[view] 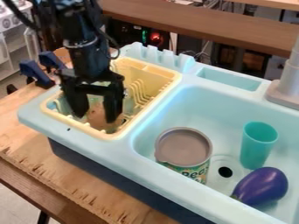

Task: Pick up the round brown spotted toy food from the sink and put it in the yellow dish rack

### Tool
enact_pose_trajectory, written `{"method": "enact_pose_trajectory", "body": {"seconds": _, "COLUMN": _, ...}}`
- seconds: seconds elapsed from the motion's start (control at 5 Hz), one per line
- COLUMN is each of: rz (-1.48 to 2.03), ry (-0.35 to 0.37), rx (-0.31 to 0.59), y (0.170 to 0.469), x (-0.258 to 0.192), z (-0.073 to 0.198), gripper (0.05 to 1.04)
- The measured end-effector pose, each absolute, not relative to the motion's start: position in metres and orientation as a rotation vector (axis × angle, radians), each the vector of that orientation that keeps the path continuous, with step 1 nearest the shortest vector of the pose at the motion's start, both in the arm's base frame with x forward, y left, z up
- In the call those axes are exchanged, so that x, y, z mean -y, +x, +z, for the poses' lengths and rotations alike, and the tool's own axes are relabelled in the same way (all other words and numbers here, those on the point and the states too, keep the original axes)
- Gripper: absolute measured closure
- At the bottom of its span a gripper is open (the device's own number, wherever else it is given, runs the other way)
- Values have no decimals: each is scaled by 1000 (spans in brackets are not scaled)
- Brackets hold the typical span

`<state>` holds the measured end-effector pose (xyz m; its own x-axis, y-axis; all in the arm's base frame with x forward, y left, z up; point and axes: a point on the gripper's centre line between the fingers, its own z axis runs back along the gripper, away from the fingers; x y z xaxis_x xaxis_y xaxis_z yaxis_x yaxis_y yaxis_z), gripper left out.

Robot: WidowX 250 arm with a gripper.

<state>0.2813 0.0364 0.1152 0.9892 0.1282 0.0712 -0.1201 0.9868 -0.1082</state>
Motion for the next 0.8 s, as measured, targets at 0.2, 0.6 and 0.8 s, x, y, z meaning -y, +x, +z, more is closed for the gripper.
{"method": "enact_pose_trajectory", "body": {"seconds": 0.2, "rz": 86, "ry": -60, "rx": 79, "y": 290, "x": -23, "z": 132, "gripper": 77}}
{"method": "enact_pose_trajectory", "body": {"seconds": 0.6, "rz": 34, "ry": -6, "rx": 78, "y": 299, "x": 1, "z": 193, "gripper": 77}}
{"method": "enact_pose_trajectory", "body": {"seconds": 0.8, "rz": 33, "ry": -6, "rx": 70, "y": 298, "x": 2, "z": 193, "gripper": 77}}
